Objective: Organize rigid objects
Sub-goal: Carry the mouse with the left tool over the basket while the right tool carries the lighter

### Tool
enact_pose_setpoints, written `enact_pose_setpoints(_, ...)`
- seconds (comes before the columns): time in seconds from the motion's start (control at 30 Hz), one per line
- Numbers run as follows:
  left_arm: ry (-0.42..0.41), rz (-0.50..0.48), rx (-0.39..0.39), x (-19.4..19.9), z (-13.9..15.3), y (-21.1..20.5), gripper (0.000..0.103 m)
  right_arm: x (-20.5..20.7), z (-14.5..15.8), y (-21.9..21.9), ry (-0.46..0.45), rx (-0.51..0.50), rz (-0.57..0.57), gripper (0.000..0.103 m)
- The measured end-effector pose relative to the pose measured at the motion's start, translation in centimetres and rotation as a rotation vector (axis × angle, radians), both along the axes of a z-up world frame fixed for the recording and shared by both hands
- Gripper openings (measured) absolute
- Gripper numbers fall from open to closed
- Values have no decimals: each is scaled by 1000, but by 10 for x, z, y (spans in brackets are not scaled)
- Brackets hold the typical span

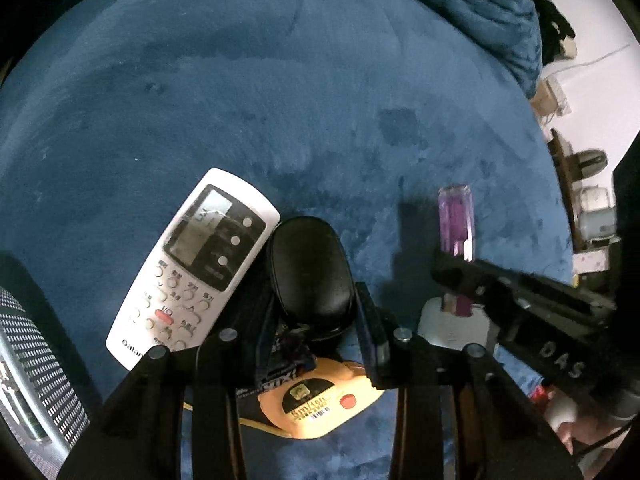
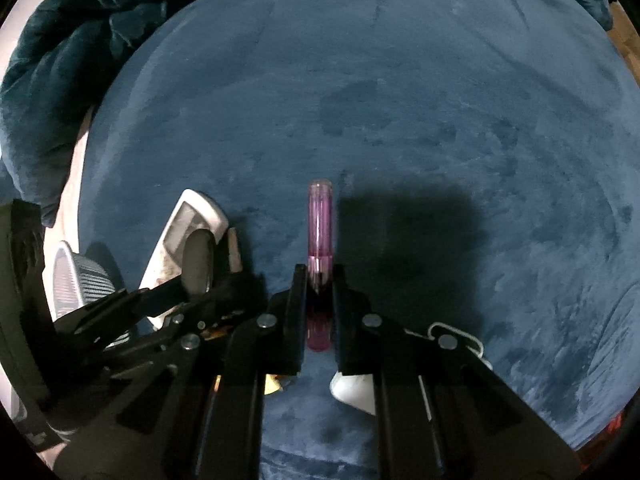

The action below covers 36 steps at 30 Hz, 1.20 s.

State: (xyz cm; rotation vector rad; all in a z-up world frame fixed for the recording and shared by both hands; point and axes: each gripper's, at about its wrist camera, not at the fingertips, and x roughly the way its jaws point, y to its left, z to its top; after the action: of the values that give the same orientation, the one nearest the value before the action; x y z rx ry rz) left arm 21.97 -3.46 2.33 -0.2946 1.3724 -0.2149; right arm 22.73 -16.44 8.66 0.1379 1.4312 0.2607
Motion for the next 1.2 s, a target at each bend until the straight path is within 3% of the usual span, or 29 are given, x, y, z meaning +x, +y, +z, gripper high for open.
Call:
enact_pose_setpoints(0.33,-15,19,1,-17,21,18,37,-4,3,5,2,36,-20,11)
enact_pose_setpoints(0.73,-95,69,-8,-31,63,38,37,-14,30,-1,-31,98,-21,11)
enact_pose_setpoints(1.2,-229,166,59,-88,138,100,37,-49,74,65,-78,200,122,11)
